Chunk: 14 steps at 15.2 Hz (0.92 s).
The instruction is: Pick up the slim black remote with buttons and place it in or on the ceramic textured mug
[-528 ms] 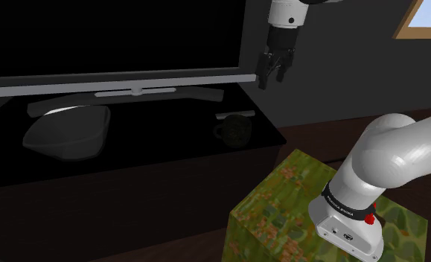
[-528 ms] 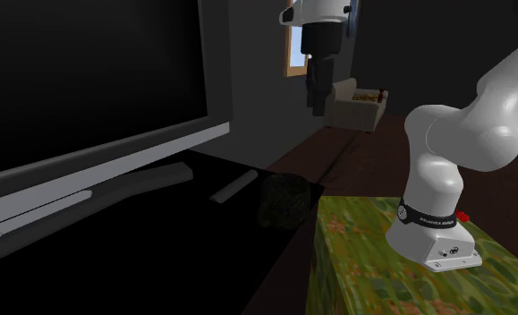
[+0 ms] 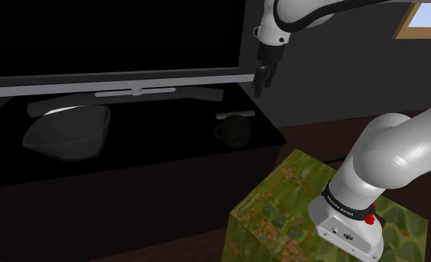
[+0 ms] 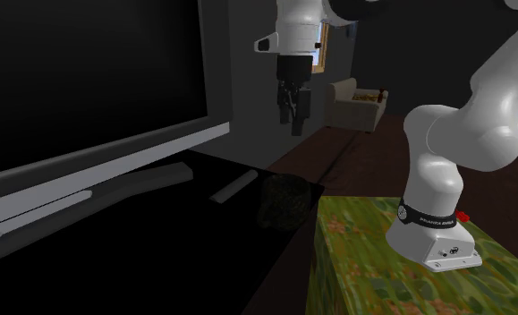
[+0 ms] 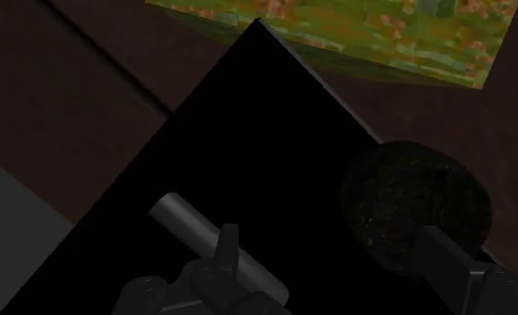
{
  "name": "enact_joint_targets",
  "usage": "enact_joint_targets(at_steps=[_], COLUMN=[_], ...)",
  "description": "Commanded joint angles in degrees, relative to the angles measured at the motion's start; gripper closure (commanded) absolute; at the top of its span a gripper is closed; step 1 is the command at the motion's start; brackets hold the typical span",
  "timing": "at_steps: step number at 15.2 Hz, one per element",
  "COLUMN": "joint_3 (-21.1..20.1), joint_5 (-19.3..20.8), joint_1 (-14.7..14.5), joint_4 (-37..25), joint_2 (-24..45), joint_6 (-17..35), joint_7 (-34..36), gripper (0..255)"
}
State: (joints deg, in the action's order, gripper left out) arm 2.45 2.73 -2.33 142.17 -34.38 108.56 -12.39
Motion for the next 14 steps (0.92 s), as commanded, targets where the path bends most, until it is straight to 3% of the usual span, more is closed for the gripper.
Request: enact_joint_targets(at_steps=[1, 8, 14], joint_3=[1.82, 7.27, 9.66], joint_5=[1.28, 3.11, 0.93], joint_1=[-0.74, -3.58, -5.82], joint_4=[0.8, -2.03, -7.82], joint_2=[2.93, 17.29, 30.95], joint_6=[4.24, 17.35, 26.47], joint_7=[-5.91, -25.4, -42.52], gripper=[0, 0, 0])
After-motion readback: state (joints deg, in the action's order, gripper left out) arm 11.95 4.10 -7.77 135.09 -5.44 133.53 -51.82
